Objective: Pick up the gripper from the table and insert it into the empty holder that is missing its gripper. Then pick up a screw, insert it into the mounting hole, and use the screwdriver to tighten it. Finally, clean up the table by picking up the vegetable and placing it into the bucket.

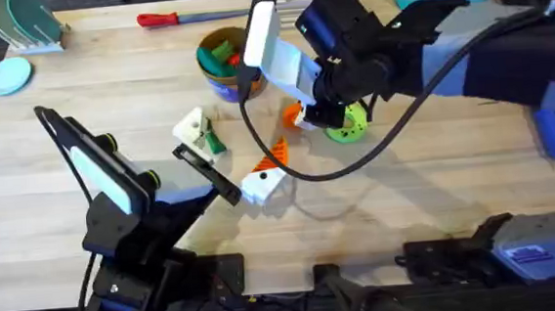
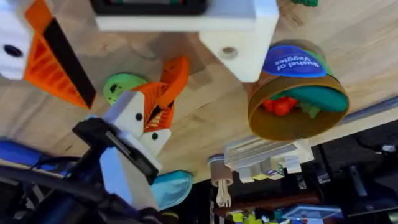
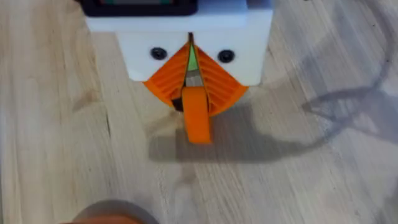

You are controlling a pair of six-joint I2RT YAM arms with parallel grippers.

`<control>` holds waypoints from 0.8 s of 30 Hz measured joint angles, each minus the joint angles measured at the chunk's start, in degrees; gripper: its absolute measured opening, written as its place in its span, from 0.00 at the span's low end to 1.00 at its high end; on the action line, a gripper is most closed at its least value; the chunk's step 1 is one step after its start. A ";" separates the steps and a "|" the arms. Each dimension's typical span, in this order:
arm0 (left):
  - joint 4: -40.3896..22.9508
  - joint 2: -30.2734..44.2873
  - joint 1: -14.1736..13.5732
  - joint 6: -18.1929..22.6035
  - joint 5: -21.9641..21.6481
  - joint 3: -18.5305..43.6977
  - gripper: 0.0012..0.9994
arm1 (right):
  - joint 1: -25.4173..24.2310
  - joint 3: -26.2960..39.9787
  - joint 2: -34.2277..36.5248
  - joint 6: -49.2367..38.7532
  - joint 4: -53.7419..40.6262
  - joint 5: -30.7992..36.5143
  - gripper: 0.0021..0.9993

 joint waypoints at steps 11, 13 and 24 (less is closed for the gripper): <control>0.00 0.01 0.00 0.00 0.00 0.00 0.99 | -0.03 0.00 -3.29 8.79 -0.40 0.01 0.01; 0.00 0.00 0.00 0.00 0.02 0.00 0.99 | -0.24 0.00 -6.56 12.59 -0.45 -0.01 0.01; 0.00 0.02 0.00 0.00 8.77 0.00 0.99 | -15.63 0.11 -20.52 26.49 -12.15 -12.99 0.01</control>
